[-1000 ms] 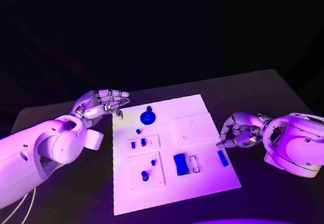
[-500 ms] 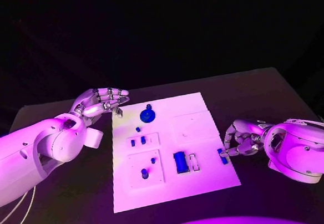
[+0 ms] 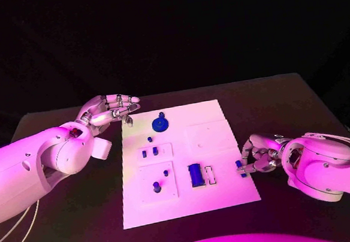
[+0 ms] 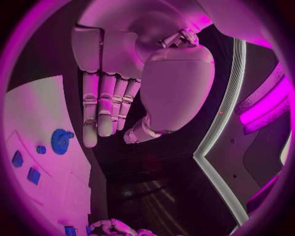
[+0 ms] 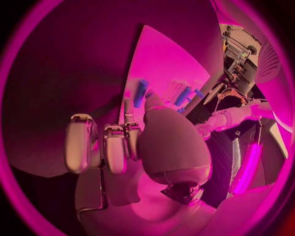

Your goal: Assemble the parts on the task board

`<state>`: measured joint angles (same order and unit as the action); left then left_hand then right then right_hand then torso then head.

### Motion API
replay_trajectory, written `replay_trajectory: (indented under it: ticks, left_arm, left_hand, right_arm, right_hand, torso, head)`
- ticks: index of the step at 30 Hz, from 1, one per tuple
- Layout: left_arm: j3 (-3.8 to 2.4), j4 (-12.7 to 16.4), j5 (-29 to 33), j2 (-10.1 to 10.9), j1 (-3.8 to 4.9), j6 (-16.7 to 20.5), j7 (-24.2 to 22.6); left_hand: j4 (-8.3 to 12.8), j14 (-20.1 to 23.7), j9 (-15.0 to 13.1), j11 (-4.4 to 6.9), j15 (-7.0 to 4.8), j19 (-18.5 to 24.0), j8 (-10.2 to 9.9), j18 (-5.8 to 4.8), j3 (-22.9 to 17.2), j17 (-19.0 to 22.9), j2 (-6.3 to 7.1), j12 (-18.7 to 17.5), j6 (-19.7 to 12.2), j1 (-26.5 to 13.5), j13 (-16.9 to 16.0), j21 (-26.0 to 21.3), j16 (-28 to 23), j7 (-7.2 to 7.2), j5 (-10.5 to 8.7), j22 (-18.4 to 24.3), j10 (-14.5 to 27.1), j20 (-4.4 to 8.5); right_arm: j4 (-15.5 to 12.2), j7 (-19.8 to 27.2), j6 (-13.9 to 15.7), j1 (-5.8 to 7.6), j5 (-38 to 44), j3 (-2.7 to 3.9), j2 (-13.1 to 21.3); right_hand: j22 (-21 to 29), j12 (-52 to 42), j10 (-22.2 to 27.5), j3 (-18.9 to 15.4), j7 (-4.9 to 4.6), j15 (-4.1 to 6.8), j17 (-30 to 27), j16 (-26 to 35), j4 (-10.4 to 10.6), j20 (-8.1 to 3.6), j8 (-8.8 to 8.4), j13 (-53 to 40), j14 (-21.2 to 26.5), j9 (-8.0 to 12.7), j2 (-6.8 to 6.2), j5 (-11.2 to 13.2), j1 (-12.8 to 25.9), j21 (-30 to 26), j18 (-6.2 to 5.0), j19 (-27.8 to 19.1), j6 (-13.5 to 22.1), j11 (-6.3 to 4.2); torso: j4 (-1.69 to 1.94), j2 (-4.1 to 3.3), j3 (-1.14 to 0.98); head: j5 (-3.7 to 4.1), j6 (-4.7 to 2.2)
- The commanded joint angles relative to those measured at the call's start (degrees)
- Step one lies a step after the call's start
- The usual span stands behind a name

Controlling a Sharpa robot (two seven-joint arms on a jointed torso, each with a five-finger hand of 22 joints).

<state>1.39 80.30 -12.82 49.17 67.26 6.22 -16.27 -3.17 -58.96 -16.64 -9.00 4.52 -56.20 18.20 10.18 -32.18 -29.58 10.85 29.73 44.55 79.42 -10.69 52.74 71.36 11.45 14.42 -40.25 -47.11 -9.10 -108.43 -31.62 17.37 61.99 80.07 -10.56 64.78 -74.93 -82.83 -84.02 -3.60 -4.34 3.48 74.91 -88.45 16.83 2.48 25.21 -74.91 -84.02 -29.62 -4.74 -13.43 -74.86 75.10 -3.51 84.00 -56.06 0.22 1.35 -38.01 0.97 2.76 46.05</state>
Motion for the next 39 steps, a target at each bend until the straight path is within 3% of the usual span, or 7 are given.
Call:
replay_trajectory:
  ticks: [1, 11, 13, 20, 23, 28, 39]
  left_arm:
    - [-0.03, 0.12, 0.35, -0.07, 0.02, -0.63, -0.54]
    - [-0.03, 0.14, 0.35, 0.01, 0.02, -0.66, -0.53]
    - [-0.03, 0.15, 0.35, 0.02, 0.02, -0.66, -0.54]
    - [-0.03, 0.21, 0.35, 0.08, 0.02, -0.64, -0.54]
    - [-0.03, 0.26, 0.35, 0.15, 0.02, -0.62, -0.53]
    - [-0.03, 0.29, 0.35, 0.26, 0.02, -0.57, -0.52]
    - [-0.03, 0.36, 0.35, 0.28, 0.02, -0.59, -0.51]
  left_hand:
    - [-0.28, 0.43, 0.09, -0.07, -0.08, 0.10, 0.17, 0.44, -0.06, 0.08, -0.11, 0.18, -0.35, -0.54, -0.02, -0.20, 0.33, 1.54, 0.26, 0.05, 0.42, -0.44]
    - [-0.28, 0.43, 0.09, -0.07, -0.08, 0.10, 0.17, 0.44, -0.06, 0.08, -0.11, 0.18, -0.35, -0.54, -0.02, -0.20, 0.33, 1.54, 0.26, 0.05, 0.42, -0.44]
    - [-0.28, 0.43, 0.09, -0.07, -0.08, 0.10, 0.17, 0.44, -0.06, 0.08, -0.11, 0.18, -0.35, -0.54, -0.02, -0.20, 0.33, 1.54, 0.26, 0.05, 0.42, -0.44]
    - [-0.28, 0.43, 0.09, -0.07, -0.08, 0.10, 0.17, 0.44, -0.06, 0.08, -0.11, 0.18, -0.35, -0.54, -0.02, -0.20, 0.33, 1.54, 0.26, 0.05, 0.42, -0.44]
    - [-0.36, 0.49, 0.10, -0.08, -0.07, 0.09, 0.34, 0.45, -0.11, 0.13, -0.10, 0.35, -0.46, -0.57, -0.02, -0.28, 0.39, 1.54, 0.26, 0.12, 0.55, -0.45]
    - [-0.36, 0.49, 0.10, -0.08, -0.07, 0.09, 0.34, 0.45, -0.11, 0.13, -0.10, 0.35, -0.46, -0.57, -0.02, -0.28, 0.39, 1.54, 0.26, 0.12, 0.55, -0.45]
    - [-0.36, 0.49, 0.10, -0.08, -0.07, 0.09, 0.34, 0.45, -0.11, 0.13, -0.10, 0.35, -0.46, -0.57, -0.02, -0.28, 0.39, 1.54, 0.26, 0.12, 0.55, -0.45]
  right_arm:
    - [0.37, -0.54, -1.41, -0.40, 1.06, -0.03, -0.60]
    - [1.81, -1.05, -1.83, -1.53, 1.93, -0.03, -2.51]
    - [2.02, -1.20, -1.98, -1.61, 2.29, -0.03, -2.72]
    - [2.28, -2.14, -2.31, -1.73, 3.15, -0.04, -3.17]
    - [1.95, -2.81, -1.64, -1.74, 2.95, -0.04, -3.19]
    - [0.85, -3.33, 0.15, -1.63, 0.37, -0.03, -3.00]
    - [-2.01, -3.08, 3.89, 0.60, -6.86, 0.00, -3.12]
  right_hand:
    - [-10.49, 0.21, -2.22, 0.32, -0.04, 0.03, 10.95, -0.14, -0.06, 0.24, -0.25, -9.95, -5.15, -0.04, -0.04, 0.01, 0.67, 0.05, 0.80, 1.89, -0.46, -0.12]
    - [-10.63, 0.17, -2.30, 2.69, 0.47, 0.46, 11.09, -0.18, -0.61, -0.12, -0.81, -10.06, -5.18, 0.00, 0.37, -0.13, -2.80, 0.09, 0.81, 1.96, -1.01, -0.60]
    - [-10.70, 0.26, -2.26, 5.60, 0.74, 0.70, 11.05, -0.15, -1.04, -0.35, -1.33, -10.05, -5.17, 0.20, 0.43, -0.34, -6.20, 0.12, 0.83, 1.99, -1.26, -0.86]
    - [-11.02, 0.33, -2.31, 18.80, 1.15, 0.97, 11.17, -0.16, -2.07, -0.75, -2.30, -10.23, -5.19, 0.28, -3.36, -0.29, -10.98, 0.08, 0.87, 2.09, -3.10, -1.22]
    - [-11.19, 0.44, -2.33, 25.28, 1.12, 1.09, 11.13, -0.13, -4.05, -0.85, -1.86, -10.24, -5.18, -0.54, -4.75, -0.14, -10.13, 0.07, 0.88, 2.14, -3.38, -1.27]
    - [-11.44, 0.47, -2.53, 34.07, 1.10, 1.05, 11.20, -0.13, -8.55, -0.73, -0.24, -10.33, -5.20, -3.19, -6.11, 0.15, -4.49, 0.01, 0.90, 2.24, -2.03, -1.01]
    - [-11.60, 0.20, -2.75, 37.07, 1.11, 1.07, 11.46, -0.22, -9.83, -0.79, 0.33, -10.56, -5.26, -4.48, -5.88, 0.26, 0.65, 0.23, 0.95, 2.39, -1.12, -1.25]
  torso:
    - [0.01, -0.02, -0.05]
    - [0.00, 0.02, -0.03]
    - [0.00, 0.04, -0.03]
    - [0.03, 0.02, 0.00]
    - [0.04, 0.02, -0.01]
    - [-0.01, 0.03, -0.03]
    - [0.00, 0.01, 0.01]
  head:
    - [-0.04, 0.04]
    - [-0.04, 0.16]
    - [-0.09, 0.13]
    - [-0.11, 0.09]
    - [-0.16, 0.01]
    - [-0.31, -0.01]
    - [-0.31, -0.04]
